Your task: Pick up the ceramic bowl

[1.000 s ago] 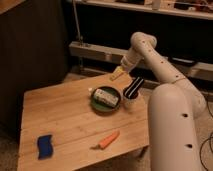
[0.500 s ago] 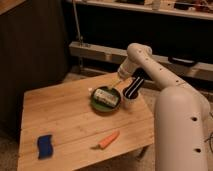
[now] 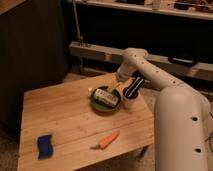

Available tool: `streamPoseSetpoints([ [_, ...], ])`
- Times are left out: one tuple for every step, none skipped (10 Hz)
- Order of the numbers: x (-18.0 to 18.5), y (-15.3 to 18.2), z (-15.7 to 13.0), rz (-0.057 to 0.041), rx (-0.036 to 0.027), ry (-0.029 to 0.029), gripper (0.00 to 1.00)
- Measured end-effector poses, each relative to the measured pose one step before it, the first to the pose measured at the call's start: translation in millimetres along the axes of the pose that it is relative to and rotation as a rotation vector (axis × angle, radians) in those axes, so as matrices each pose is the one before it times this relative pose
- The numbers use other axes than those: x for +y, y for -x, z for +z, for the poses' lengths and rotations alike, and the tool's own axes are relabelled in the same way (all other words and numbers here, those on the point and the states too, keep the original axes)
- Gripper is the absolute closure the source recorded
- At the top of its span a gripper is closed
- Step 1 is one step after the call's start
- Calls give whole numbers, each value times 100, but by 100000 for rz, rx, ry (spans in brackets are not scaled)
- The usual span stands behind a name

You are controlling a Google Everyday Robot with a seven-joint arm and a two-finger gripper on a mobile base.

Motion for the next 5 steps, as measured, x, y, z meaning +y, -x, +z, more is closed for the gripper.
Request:
streamPoseSetpoints([
  [583, -343, 219, 1833, 15, 99, 20],
  [521, -225, 128, 1674, 268, -187, 20],
  [697, -33, 14, 2112, 285, -68, 20],
  [717, 155, 107, 1856, -54, -56, 20],
  [61, 57, 248, 868, -163, -235, 20],
])
